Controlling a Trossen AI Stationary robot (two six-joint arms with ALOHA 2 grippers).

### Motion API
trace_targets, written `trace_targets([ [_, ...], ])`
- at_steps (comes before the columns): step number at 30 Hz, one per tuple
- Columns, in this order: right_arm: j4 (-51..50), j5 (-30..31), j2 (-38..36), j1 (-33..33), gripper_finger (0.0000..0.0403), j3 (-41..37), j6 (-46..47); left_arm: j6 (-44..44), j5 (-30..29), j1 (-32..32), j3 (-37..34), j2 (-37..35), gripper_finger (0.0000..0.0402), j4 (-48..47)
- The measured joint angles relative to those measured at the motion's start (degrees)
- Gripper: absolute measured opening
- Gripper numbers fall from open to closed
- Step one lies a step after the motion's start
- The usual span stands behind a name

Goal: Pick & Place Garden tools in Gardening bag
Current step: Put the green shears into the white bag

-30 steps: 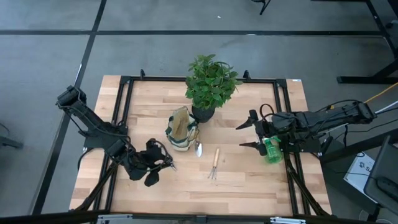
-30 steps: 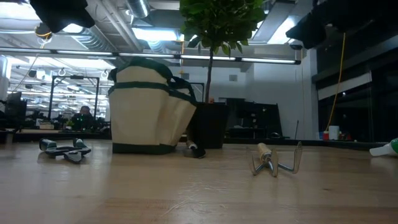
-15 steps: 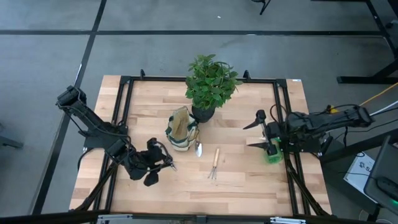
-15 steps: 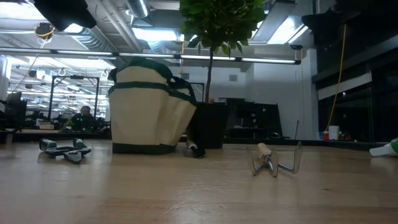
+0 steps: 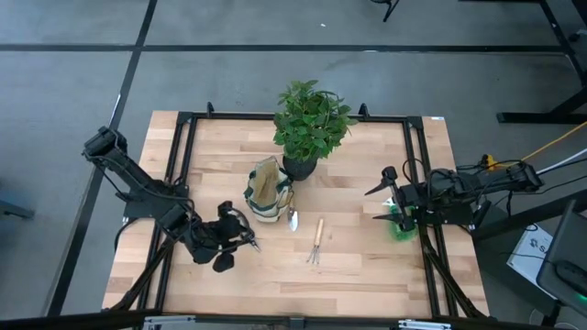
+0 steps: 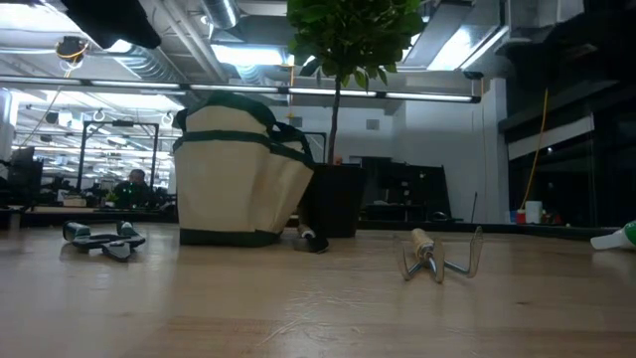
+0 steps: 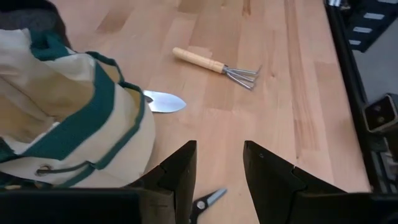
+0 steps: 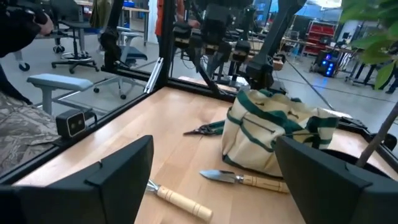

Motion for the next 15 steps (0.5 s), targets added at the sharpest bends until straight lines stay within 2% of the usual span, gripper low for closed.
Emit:
trace_targets([
  [7, 10.35, -1.78, -0.58, 0.04, 0.0341, -8.51, -3.32, 0.02, 1.37, 2.46, 0.00, 0.00, 0.0127, -0.01],
  [15, 4.55, -1.96, -0.56, 0.02, 0.0341, -8.47, -5.84, 0.02, 7.14, 3.12, 0.00, 0.01, 0.0127, -0.02],
])
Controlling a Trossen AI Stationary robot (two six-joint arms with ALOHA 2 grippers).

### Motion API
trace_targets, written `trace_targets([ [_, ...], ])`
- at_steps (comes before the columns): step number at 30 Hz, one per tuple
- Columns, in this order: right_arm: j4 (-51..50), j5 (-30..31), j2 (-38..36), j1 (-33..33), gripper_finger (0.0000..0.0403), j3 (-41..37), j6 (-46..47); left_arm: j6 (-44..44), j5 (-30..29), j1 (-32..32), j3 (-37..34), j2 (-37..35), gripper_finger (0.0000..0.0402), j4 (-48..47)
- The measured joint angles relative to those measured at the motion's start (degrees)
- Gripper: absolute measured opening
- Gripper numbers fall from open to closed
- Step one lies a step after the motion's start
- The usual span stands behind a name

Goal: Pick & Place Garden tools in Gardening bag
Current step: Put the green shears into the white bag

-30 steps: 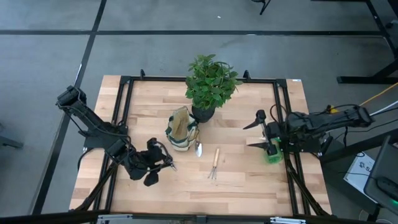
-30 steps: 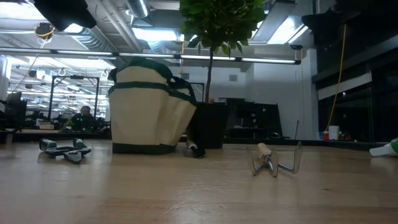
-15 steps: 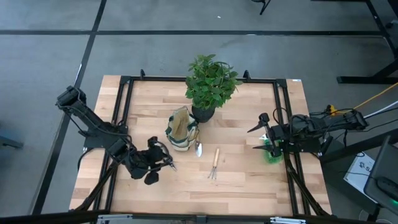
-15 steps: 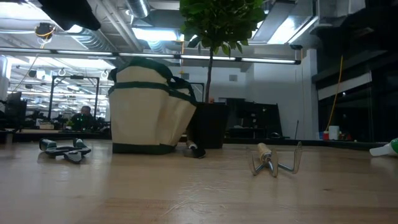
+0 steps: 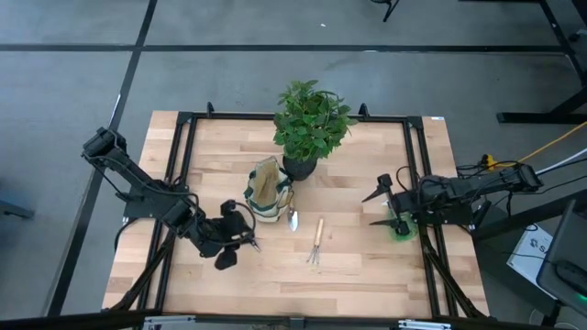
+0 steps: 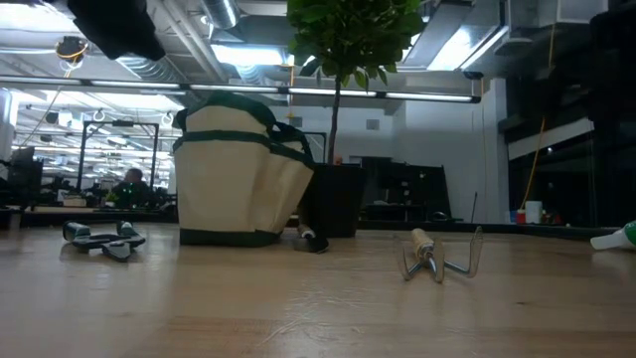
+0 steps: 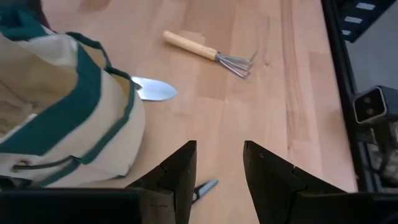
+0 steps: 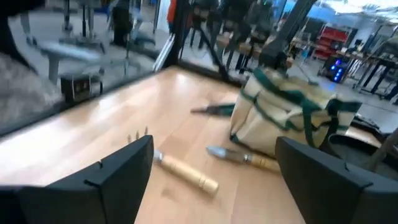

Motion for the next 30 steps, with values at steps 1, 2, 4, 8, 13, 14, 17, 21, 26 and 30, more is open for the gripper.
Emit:
trace_targets([
  [1, -1.74, 0.06, 0.00, -0.04, 0.0341, 0.00, -0.90, 0.01, 0.40, 0.00, 0.00, 0.00, 0.0127, -0.06],
  [2, -3.41, 0.55, 0.00, -0.05, 0.0341, 0.00, -1.49, 0.00, 0.91, 0.01, 0.00, 0.01, 0.0127, -0.18],
  [4, -5.92, 2.66, 0.01, -0.06, 0.0341, 0.00, -1.60, 0.00, 1.35, 0.00, 0.00, 0.00, 0.0127, -1.01],
  [8, -6.25, 9.22, 0.52, -0.11, 0.0341, 0.00, 0.53, 0.00, 1.17, 0.01, 0.00, 0.01, 0.0127, -1.77],
  [13, -5.66, 12.63, 0.52, -0.15, 0.0340, 0.02, 0.12, -0.01, 0.84, 0.01, 0.00, 0.01, 0.0127, -1.77],
  [14, -5.66, 12.67, 0.52, -0.20, 0.0341, 0.02, 1.24, -0.02, 0.84, 0.01, 0.00, 0.01, 0.0127, -1.77],
  [17, -5.66, 12.65, 0.52, -0.86, 0.0341, 0.02, 2.46, -0.02, 0.82, 0.01, 0.00, 0.01, 0.0127, -1.78],
  [21, -5.69, 12.23, 0.52, -2.88, 0.0341, 0.04, 1.46, -0.02, 0.28, 0.01, 0.00, 0.01, 0.0127, -1.79],
  [26, -6.29, 9.11, 0.55, -6.70, 0.0341, 0.04, -0.01, -0.02, 0.34, 0.01, 0.00, 0.01, 0.0127, -2.36],
  [30, -6.27, 9.43, 0.55, -9.94, 0.0341, 0.04, -0.39, -0.03, 1.34, 0.01, 0.00, 0.01, 0.0127, -2.62],
])
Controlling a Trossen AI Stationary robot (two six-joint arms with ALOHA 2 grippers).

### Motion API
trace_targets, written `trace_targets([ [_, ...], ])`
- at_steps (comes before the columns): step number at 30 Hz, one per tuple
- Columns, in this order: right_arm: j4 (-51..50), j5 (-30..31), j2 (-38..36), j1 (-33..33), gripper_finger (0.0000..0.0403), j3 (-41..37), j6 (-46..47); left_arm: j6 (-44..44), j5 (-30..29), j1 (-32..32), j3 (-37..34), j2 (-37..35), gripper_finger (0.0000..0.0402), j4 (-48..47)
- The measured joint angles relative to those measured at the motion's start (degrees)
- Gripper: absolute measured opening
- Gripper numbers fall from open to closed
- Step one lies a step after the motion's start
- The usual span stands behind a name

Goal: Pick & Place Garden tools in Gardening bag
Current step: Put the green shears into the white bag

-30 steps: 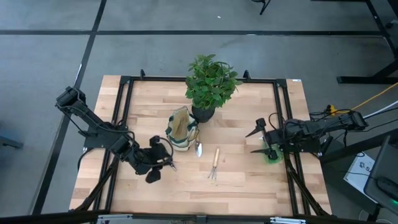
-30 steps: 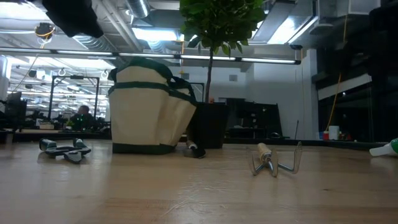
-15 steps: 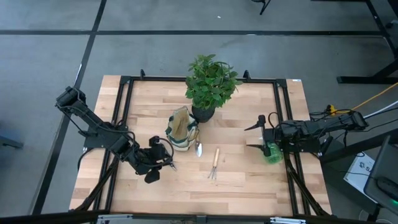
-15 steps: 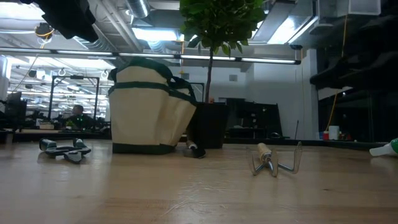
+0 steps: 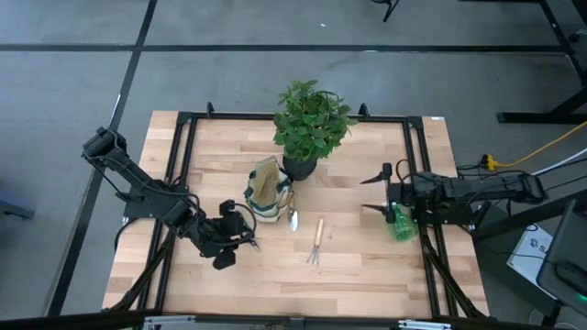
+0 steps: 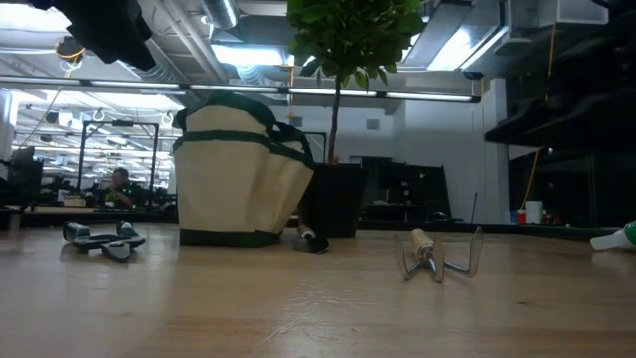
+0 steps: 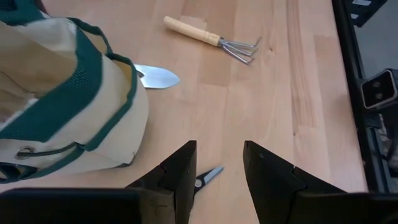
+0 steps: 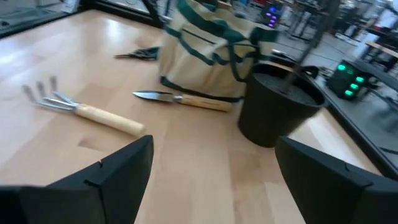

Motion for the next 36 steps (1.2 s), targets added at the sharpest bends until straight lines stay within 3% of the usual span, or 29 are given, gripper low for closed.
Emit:
trace_targets([
  [7, 0.02, 0.00, 0.00, -3.04, 0.0341, 0.00, 0.07, -0.17, 4.36, 0.00, 0.00, 0.00, 0.0127, 0.00],
  [20, 0.18, 0.02, 0.00, -3.04, 0.0341, 0.02, 0.20, -1.64, 11.64, -0.02, 0.00, 0.00, 0.0127, -2.46],
  [26, 0.18, 0.04, 0.00, -3.04, 0.0341, 0.02, 0.20, -1.61, 10.99, -0.52, 0.00, 0.00, 0.0127, -10.12],
  [36, 0.18, 0.21, 0.01, -3.03, 0.0341, 0.02, 0.19, 1.35, 4.38, -0.39, 0.00, 0.00, 0.0127, -20.22],
])
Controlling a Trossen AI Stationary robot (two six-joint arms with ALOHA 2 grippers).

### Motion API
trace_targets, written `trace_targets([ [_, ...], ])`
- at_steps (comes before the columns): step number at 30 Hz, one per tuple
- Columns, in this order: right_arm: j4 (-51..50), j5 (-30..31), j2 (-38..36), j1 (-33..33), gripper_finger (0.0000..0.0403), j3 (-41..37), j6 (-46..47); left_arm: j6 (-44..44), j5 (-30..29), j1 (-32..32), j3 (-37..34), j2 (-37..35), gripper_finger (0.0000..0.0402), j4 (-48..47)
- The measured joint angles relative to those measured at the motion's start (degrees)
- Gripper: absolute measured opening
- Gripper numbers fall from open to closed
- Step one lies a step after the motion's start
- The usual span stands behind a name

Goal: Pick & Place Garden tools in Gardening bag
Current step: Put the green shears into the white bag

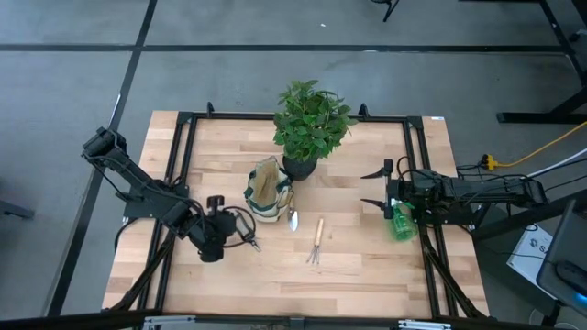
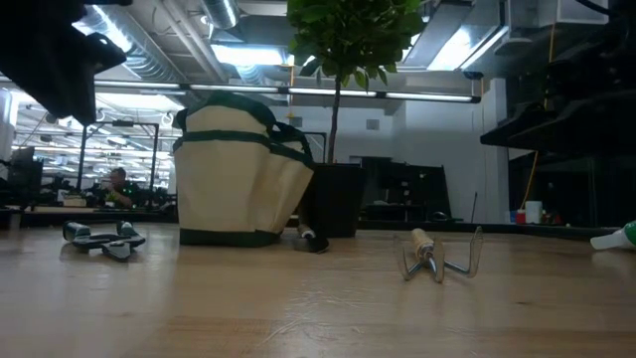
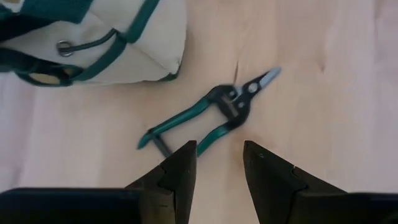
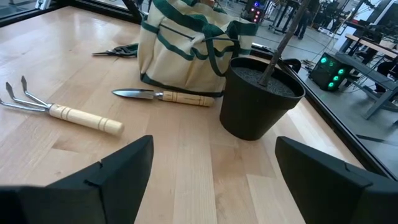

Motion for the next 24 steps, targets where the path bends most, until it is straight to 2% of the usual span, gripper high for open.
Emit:
trace_targets([
  [7, 0.00, 0.01, 0.00, -0.01, 0.0341, 0.00, -0.01, 10.65, -0.01, 0.00, -0.02, 0.02, 0.0127, -0.56],
  [12, 0.00, -0.01, 0.01, 0.01, 0.0341, 0.00, 0.01, 13.12, 0.52, 0.48, -0.02, 1.47, 0.0127, -0.57],
  [24, 0.00, -0.04, 0.02, 0.01, 0.0341, 0.00, -0.01, 17.71, 2.59, 2.76, -0.04, 13.07, 0.0127, -0.47],
])
